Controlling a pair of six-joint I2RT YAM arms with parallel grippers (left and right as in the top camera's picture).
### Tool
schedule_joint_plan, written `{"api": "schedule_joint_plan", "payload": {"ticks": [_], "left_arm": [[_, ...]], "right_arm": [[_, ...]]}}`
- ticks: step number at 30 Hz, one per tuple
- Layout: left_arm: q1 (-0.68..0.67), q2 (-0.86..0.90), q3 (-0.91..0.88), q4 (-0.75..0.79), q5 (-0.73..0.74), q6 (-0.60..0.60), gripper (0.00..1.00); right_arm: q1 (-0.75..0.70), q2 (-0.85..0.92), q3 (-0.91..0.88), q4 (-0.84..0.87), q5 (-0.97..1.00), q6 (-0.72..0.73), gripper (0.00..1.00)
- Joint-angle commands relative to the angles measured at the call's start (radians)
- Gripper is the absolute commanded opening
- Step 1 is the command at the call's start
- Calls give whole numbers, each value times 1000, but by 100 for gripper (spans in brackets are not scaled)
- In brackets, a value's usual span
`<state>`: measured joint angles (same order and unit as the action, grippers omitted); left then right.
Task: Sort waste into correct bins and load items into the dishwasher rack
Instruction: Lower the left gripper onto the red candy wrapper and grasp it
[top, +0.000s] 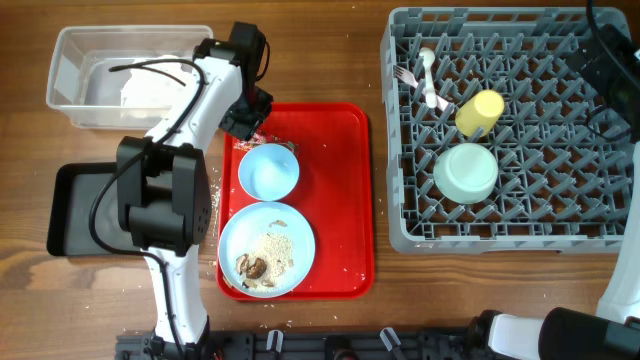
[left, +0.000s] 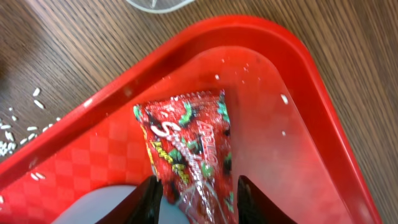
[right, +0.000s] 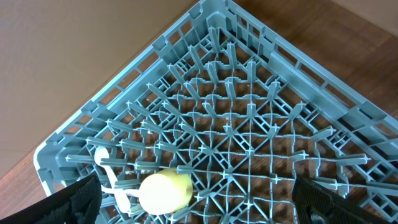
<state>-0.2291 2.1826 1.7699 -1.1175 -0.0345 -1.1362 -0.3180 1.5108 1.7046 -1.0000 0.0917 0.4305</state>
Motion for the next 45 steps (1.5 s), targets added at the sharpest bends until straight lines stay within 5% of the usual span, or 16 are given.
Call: {"api": "schedule_joint_plan", "payload": {"ticks": [1,15,31,37,42,45], "left_arm": [[4,14,-70,11,-1,-51,41],[-5,-48,-87,60,-226,-35,38],[-129,-119,-88,177,-224,587,44],[-168,-118,-88,106,-201,602,47],[-137,-118,-88,32,-268,519,39],[-100,-118,-88,-10,-221,496,16]], "right_arm": [[0,9,0,1,21,14,100],[0,9,0,1,21,14,100],[0,9,0,1,21,14,100],[0,9,0,1,21,14,100],[0,9,0,1,21,14,100],[0,9,0,1,21,14,100]]}}
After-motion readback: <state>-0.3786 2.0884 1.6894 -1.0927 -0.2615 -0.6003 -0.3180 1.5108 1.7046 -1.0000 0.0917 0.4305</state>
